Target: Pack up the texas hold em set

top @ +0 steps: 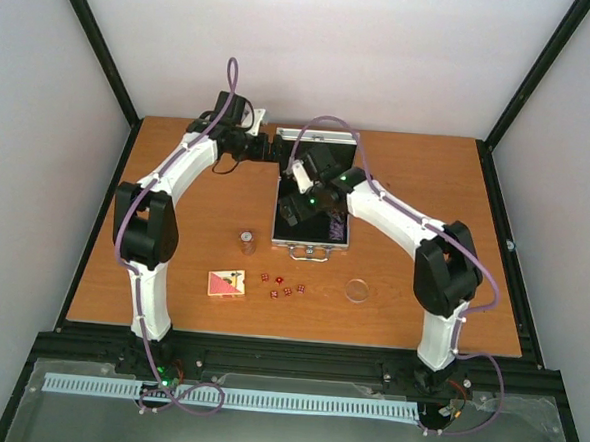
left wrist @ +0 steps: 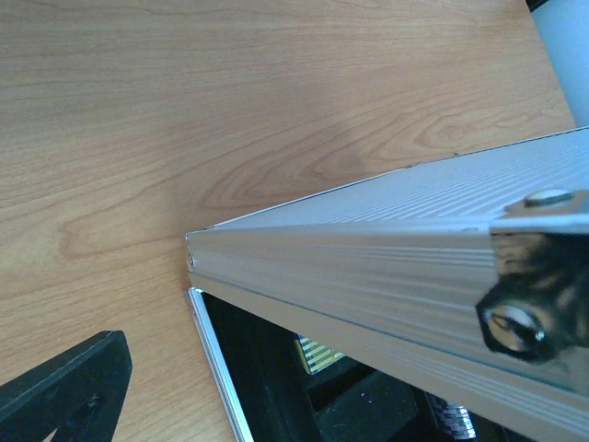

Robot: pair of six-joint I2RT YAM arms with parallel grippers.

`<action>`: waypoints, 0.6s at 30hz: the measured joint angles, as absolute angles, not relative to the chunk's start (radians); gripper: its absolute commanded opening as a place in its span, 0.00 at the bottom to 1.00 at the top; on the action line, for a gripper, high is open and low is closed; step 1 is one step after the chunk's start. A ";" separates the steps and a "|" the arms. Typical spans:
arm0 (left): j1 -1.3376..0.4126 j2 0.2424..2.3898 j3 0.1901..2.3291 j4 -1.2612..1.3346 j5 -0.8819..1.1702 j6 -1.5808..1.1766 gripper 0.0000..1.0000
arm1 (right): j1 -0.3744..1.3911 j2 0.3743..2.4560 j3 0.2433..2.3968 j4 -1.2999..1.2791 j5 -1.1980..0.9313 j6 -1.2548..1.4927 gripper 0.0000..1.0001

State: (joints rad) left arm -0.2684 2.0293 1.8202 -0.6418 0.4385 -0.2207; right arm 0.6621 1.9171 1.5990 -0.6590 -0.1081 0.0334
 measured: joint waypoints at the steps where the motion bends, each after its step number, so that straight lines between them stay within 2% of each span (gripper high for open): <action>1: -0.268 2.029 1.821 -0.642 0.439 -0.221 1.00 | 0.672 1.901 1.586 -0.665 -0.109 0.027 1.00; 11: -0.268 2.029 1.829 -0.663 0.455 -0.220 1.00 | 0.871 1.721 1.450 -0.749 -0.232 -0.111 1.00; 18: -0.268 2.027 1.830 -0.684 0.485 -0.220 1.00 | 1.003 1.808 1.529 -0.800 -0.304 -0.211 0.98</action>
State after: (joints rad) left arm -0.2684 2.0270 1.8301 -0.6838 0.4854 -0.2199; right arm 1.0035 1.8076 1.5291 -0.8001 -0.3038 -0.2108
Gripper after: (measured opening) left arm 0.998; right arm 0.983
